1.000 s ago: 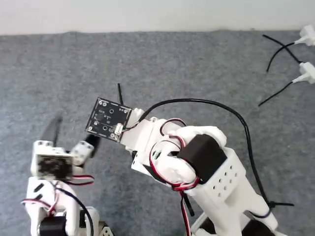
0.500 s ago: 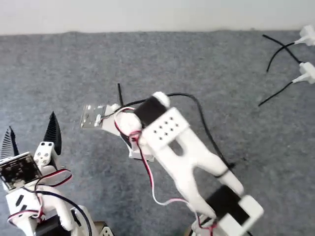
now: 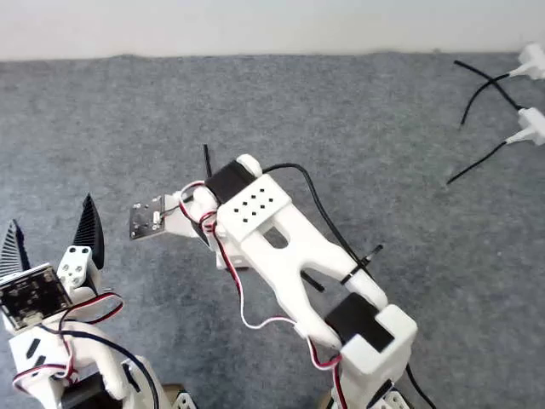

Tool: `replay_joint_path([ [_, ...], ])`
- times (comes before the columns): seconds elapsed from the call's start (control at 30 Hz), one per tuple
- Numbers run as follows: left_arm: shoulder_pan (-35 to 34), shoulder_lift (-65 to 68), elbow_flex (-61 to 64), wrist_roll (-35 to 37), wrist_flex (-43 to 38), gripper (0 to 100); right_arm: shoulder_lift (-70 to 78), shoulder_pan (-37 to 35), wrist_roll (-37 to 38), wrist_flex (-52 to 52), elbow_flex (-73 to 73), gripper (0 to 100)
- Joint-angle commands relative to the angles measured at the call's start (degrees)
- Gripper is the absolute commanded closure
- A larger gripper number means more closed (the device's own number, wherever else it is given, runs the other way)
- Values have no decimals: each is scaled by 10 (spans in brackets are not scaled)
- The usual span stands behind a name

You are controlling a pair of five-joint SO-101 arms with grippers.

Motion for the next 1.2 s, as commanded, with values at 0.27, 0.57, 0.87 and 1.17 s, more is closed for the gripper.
replay_joint_path([
  [0.27,-4,-9,-26,-32,-69,652,137,3,52,0,-183,990],
  [0.57,-4,-9,-25,-34,-70,652,175,5,81,60,-268,990],
  [0.87,-16,-9,-24,-35,-70,652,167,12,98,91,-289,991],
  [1.17,-56,-9,-23,-35,-79,652,170,11,136,90,-245,991],
])
